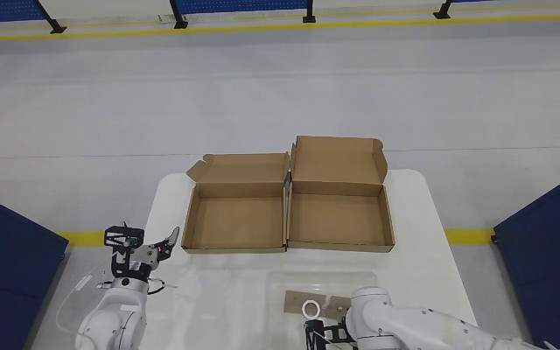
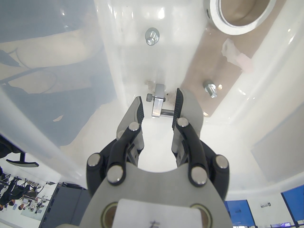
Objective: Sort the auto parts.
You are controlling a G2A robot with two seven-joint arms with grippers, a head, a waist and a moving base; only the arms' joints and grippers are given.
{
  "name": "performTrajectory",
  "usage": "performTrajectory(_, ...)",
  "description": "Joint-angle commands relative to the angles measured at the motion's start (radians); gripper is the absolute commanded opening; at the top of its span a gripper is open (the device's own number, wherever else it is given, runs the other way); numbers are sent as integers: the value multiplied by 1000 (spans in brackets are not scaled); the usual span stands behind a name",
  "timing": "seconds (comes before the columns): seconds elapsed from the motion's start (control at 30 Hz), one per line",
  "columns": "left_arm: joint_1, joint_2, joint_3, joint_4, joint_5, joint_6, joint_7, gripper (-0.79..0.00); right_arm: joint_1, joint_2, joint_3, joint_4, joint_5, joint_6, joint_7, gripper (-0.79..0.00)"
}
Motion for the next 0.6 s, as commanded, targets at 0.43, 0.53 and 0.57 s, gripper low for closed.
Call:
performTrajectory(0.43,0,0,0,0,0,0,0,0,-18,-18,6,14,-25,-4,20,-434)
performTrajectory(0.53,0,0,0,0,0,0,0,0,-20,-22,7,18,-29,-6,23,-437)
performTrajectory(0.57,0,0,0,0,0,0,0,0,-21,-23,8,18,-30,-7,23,-437)
